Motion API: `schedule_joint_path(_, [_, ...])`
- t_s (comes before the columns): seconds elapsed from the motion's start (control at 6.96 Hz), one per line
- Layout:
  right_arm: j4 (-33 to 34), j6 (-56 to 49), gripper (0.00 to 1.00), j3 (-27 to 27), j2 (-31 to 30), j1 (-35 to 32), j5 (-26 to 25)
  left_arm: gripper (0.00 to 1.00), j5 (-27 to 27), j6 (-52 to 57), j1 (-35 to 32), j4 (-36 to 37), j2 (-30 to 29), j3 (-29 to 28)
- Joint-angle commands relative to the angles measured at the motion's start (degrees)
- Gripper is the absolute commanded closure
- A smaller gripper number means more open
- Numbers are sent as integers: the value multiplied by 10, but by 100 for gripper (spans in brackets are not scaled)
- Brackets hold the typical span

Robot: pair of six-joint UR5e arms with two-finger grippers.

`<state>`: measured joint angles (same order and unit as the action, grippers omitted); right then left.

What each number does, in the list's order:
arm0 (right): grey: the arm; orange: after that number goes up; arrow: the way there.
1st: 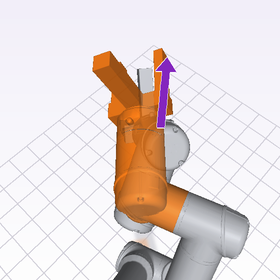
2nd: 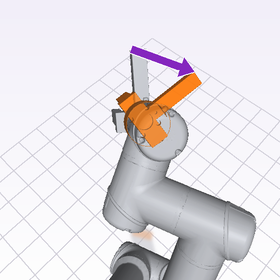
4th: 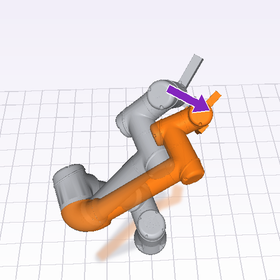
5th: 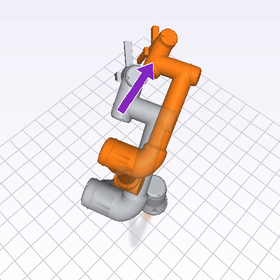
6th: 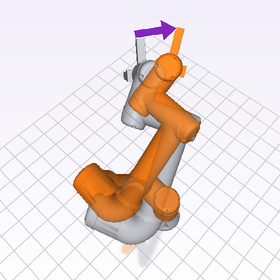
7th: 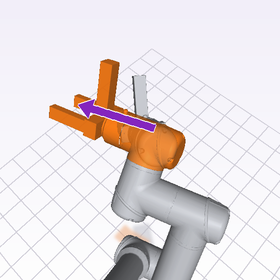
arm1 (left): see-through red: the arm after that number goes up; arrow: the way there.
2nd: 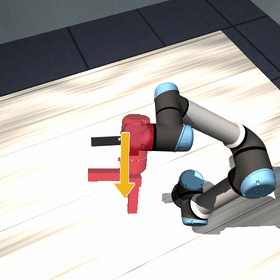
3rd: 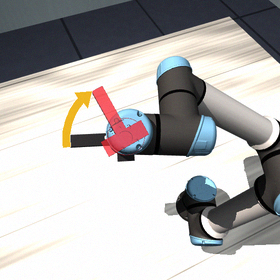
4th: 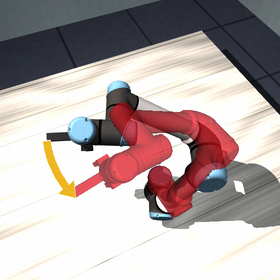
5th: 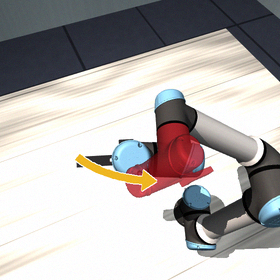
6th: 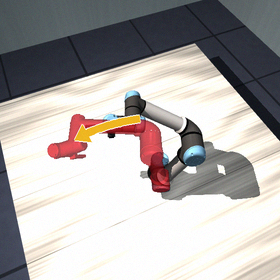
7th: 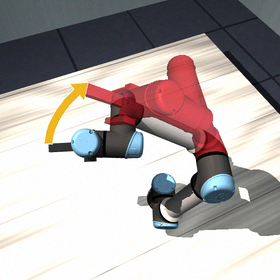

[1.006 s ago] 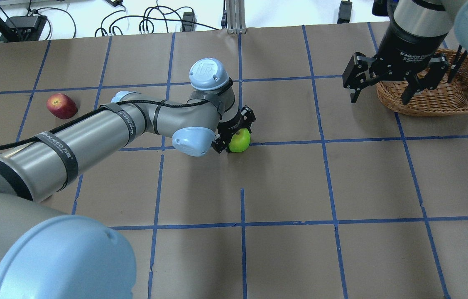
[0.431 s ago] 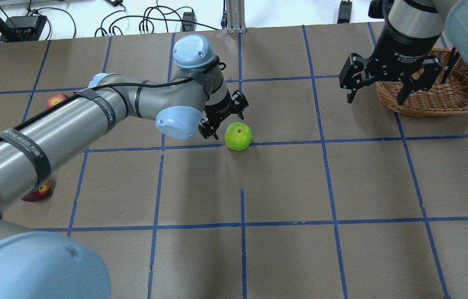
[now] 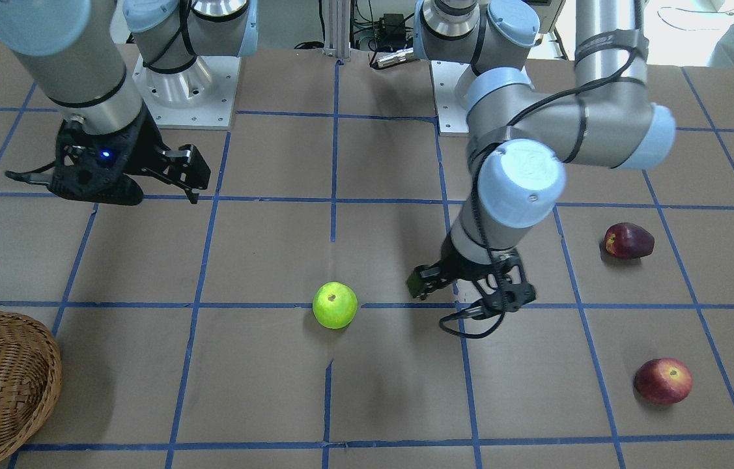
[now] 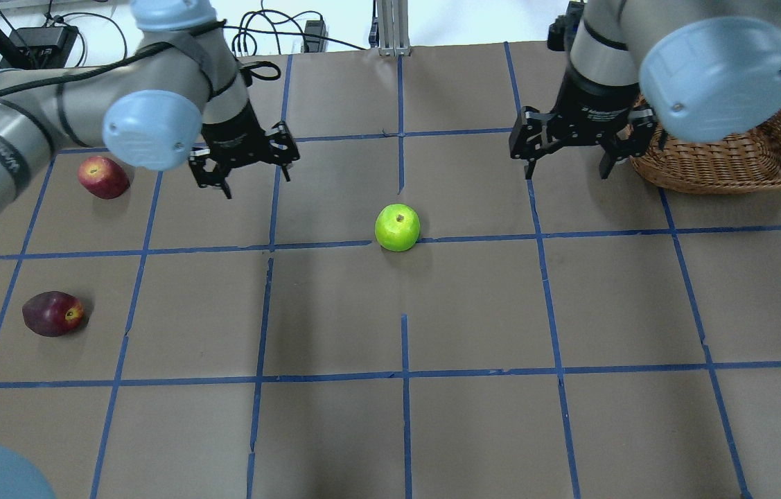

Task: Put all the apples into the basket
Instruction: 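Lift the left gripper away while the right gripper reaches toward the green apple, then grasp the green apple with right gripper while left grasps dark red apple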

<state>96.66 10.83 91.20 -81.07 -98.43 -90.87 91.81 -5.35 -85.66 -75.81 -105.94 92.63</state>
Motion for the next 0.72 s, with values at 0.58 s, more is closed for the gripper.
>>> schedule_joint_path(0.58, [207,88,0,-6,172,-120,3,0,8,684,345,119,51,176])
